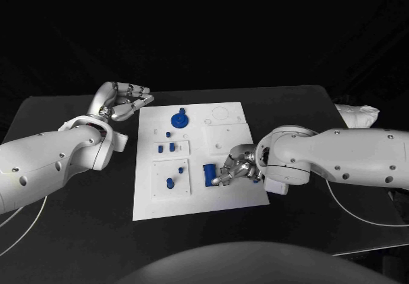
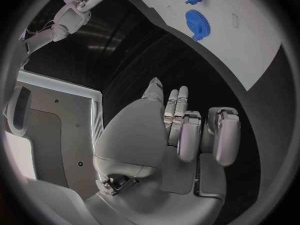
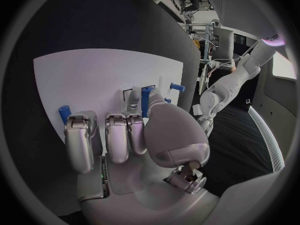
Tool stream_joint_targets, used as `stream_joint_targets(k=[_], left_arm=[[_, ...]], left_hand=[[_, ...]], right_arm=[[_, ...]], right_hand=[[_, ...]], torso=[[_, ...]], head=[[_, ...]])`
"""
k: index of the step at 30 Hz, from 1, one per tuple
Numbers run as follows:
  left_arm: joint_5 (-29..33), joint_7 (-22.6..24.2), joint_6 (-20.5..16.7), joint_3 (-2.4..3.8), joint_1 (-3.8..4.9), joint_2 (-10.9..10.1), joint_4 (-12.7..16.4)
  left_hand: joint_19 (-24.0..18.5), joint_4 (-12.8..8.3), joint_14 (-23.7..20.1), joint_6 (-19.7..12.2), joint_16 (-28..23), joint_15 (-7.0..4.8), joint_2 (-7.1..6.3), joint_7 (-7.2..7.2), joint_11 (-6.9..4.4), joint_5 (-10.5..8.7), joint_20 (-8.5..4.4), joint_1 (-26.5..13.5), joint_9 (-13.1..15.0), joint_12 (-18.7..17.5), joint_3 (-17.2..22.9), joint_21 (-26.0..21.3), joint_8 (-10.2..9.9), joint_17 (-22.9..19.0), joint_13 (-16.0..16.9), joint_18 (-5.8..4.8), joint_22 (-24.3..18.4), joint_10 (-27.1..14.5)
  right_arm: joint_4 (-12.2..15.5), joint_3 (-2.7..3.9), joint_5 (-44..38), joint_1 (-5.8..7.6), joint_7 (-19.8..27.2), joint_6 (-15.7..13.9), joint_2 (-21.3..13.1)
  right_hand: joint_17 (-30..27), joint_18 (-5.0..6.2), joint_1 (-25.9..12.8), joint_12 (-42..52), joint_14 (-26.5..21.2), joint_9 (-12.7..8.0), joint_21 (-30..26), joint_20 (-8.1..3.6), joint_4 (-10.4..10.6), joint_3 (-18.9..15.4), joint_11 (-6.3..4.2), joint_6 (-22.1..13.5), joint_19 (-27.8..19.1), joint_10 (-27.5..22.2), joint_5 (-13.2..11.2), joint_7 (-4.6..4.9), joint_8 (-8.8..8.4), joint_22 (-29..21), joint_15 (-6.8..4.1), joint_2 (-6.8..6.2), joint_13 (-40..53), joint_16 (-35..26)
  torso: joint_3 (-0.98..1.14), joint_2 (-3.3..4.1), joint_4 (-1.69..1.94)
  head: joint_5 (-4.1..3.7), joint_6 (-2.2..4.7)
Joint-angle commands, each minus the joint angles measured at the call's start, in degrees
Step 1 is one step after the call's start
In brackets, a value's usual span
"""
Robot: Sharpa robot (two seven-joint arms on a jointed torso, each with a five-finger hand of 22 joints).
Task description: Assemble the parts on the task board
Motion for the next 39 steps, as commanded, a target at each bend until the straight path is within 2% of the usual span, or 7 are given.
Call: stream_joint_targets(k=[1,9,13,19,24,26,39], left_arm=[[-0.28,0.29,0.7,0.06,0.04,0.14,0.07],[-0.28,0.27,0.77,0.06,0.04,0.22,0.03],[-0.28,0.23,0.72,0.06,0.04,0.2,0.0],[-0.28,0.14,0.69,0.06,0.04,0.27,-0.15],[-0.28,0.22,0.74,0.06,0.04,0.63,-0.46],[-0.28,0.23,0.75,0.06,0.04,0.73,-0.49],[-0.28,0.23,0.65,0.06,0.04,0.61,-0.51]], left_hand=[[6.13,-0.01,6.05,0.31,0.15,-0.13,0.51,-0.08,0.0,0.22,-0.14,-0.2,-0.09,-0.02,-0.34,0.14,-0.27,15.09,-0.01,-0.42,15.08,0.3],[6.13,-0.01,6.05,0.31,0.15,-0.13,0.51,-0.08,0.0,0.22,-0.14,-0.2,-0.09,-0.02,-0.34,0.14,-0.27,15.09,-0.01,-0.42,15.08,0.3],[6.13,-0.01,6.05,0.31,0.15,-0.13,0.51,-0.08,0.0,0.22,-0.14,-0.2,-0.09,-0.02,-0.34,0.14,-0.27,15.09,-0.01,-0.42,15.08,0.3],[6.13,-0.01,6.05,0.3,0.15,-0.13,0.57,-0.07,0.0,0.22,-0.14,-0.14,-0.09,-0.03,-0.4,0.14,-0.27,15.09,-0.01,-0.42,15.08,0.29],[6.13,0.0,6.05,0.29,0.15,-0.13,0.62,-0.07,0.01,0.23,-0.14,-0.09,-0.09,-0.04,-0.44,0.14,-0.28,15.09,-0.02,-0.42,15.08,0.28],[6.13,0.0,6.05,0.29,0.15,-0.13,0.62,-0.07,0.01,0.23,-0.14,-0.09,-0.09,-0.04,-0.44,0.14,-0.28,15.09,-0.02,-0.42,15.08,0.28],[6.13,0.0,6.05,0.29,0.15,-0.13,0.62,-0.07,0.01,0.23,-0.14,-0.09,-0.09,-0.04,-0.44,0.14,-0.28,15.09,-0.02,-0.42,15.08,0.28]], right_arm=[[0.03,-0.02,-0.78,-0.08,-0.56,0.71,0.04],[1.44,-0.02,-0.53,0.02,1.78,-3.89,-1.76],[3.58,-0.02,-0.28,0.99,4.13,-7.24,-5.13],[6.44,-0.02,-0.98,3.22,5.47,-7.81,-11.11],[6.88,-0.04,-4.09,3.89,4.3,-6.44,-14.41],[6.9,-0.04,-5.02,3.89,2.81,-5.21,-15.38],[6.58,-0.05,-12.54,1.72,-2.54,-0.08,-18.29]], right_hand=[[15.06,-0.39,0.39,0.14,5.96,0.09,0.26,-0.4,-0.11,0.06,-0.32,0.02,5.89,6.0,0.01,-0.29,-0.34,15.08,-0.39,0.22,14.93,0.23],[15.06,-0.39,0.55,0.14,5.96,0.24,0.26,-0.43,-0.34,0.0,-0.31,-0.19,5.89,6.0,0.09,-0.24,-0.57,15.08,-0.41,-0.04,14.93,0.23],[15.06,-0.39,0.48,0.14,5.96,-0.16,0.26,-0.35,-0.38,-0.17,0.02,-1.52,5.89,6.0,0.63,0.24,-2.57,15.08,-0.24,-0.24,14.93,0.23],[15.06,-0.39,0.21,0.14,5.96,-4.08,0.26,0.62,0.01,-0.57,1.51,-2.62,5.89,6.0,0.85,1.92,-9.53,15.08,1.0,-0.21,14.93,0.23],[15.06,-0.39,0.36,0.14,5.96,-12.49,0.26,2.55,0.13,-1.14,3.58,-0.37,5.89,6.0,0.93,4.09,-19.95,15.08,3.07,-0.34,14.93,0.23],[15.06,-0.39,0.37,0.14,5.96,-14.11,0.26,2.84,0.14,-1.29,3.75,0.32,5.89,6.0,1.04,4.33,-21.87,15.08,3.21,-0.35,14.93,0.23],[15.06,-0.39,0.46,0.14,5.96,-15.55,0.26,3.11,-0.25,-1.31,4.08,0.71,5.89,6.0,1.51,4.59,-23.71,15.08,3.44,-0.53,14.93,0.23]], torso=[[0.0,0.03,-0.03],[0.03,0.07,0.06],[-0.01,0.03,0.0],[-0.11,-0.02,-0.08],[0.01,-0.06,-0.17],[-0.02,-0.06,-0.1],[0.03,-0.05,-0.1]], head=[[0.1,0.0],[0.05,0.0],[0.08,0.0],[-0.24,0.0],[-0.87,0.0],[-1.12,0.0],[-1.89,0.0]])
